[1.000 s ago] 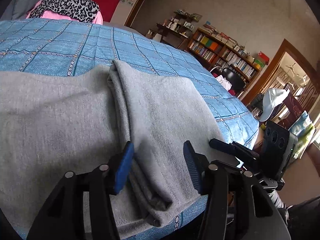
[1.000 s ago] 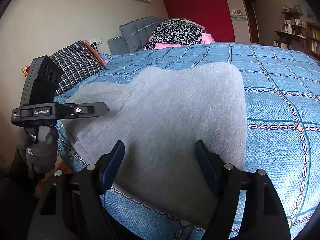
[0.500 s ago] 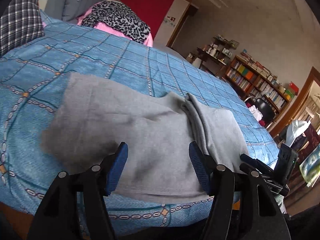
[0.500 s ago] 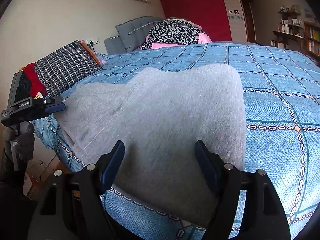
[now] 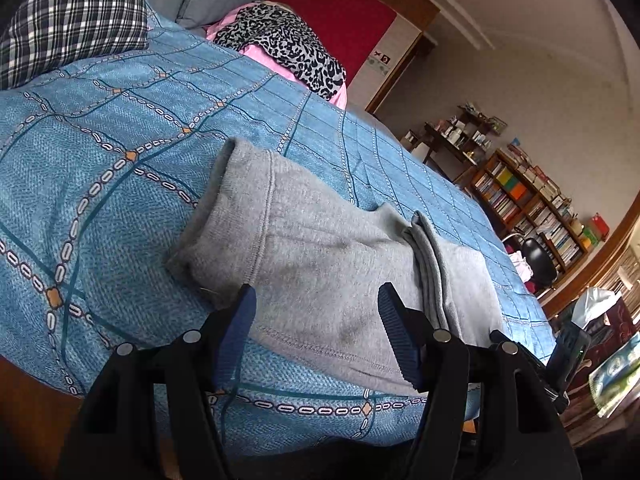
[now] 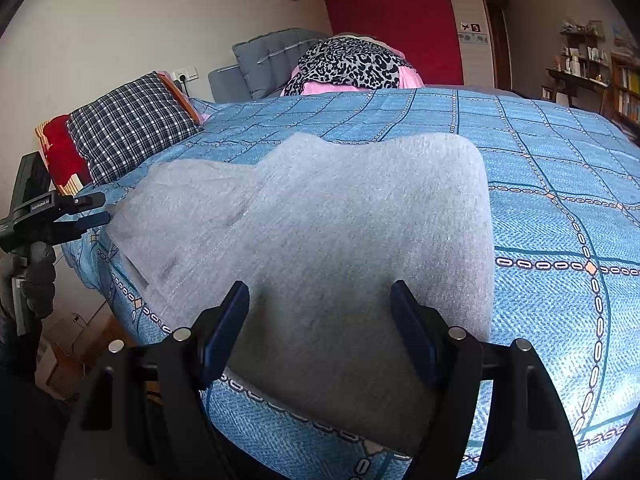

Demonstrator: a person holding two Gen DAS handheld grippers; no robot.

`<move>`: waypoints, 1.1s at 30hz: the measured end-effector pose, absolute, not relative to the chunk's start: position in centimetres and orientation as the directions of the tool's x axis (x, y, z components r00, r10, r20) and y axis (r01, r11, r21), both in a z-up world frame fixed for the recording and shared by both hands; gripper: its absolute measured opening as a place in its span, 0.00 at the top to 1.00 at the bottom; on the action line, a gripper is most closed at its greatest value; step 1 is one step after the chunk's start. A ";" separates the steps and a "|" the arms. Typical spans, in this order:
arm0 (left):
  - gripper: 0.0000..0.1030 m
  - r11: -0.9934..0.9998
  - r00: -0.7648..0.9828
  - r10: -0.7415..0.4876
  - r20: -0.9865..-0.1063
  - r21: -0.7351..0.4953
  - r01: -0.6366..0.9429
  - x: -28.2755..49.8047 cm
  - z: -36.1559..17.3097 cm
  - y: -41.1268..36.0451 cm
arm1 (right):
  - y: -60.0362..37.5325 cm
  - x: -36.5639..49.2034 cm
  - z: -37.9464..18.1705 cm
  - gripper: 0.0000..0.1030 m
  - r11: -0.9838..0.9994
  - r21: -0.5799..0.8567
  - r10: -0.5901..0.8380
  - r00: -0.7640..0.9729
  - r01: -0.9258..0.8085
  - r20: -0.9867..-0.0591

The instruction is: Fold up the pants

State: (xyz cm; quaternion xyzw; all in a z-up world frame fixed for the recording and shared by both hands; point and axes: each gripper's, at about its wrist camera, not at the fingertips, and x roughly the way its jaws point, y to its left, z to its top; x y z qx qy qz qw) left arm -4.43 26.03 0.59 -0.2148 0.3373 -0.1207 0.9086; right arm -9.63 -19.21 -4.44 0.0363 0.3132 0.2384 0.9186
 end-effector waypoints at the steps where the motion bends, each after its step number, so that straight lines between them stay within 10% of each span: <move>1: 0.33 0.885 0.751 -0.342 -0.564 -0.463 0.054 -4.6 0.7 26.0 | -19.2 -9.6 -4.4 0.28 0.883 0.216 0.462 0.689 -0.416 -0.558; 24: 0.25 0.700 0.770 -0.382 -0.510 -0.704 -0.120 -1.8 -3.3 29.8 | -19.0 -9.7 -4.7 0.28 0.891 0.194 0.444 0.705 -0.410 -0.552; 33: 0.70 0.722 0.774 -0.355 -0.524 -0.680 -0.130 -1.1 -2.8 29.1 | -18.9 -9.9 -4.5 0.28 0.896 0.177 0.434 0.717 -0.407 -0.545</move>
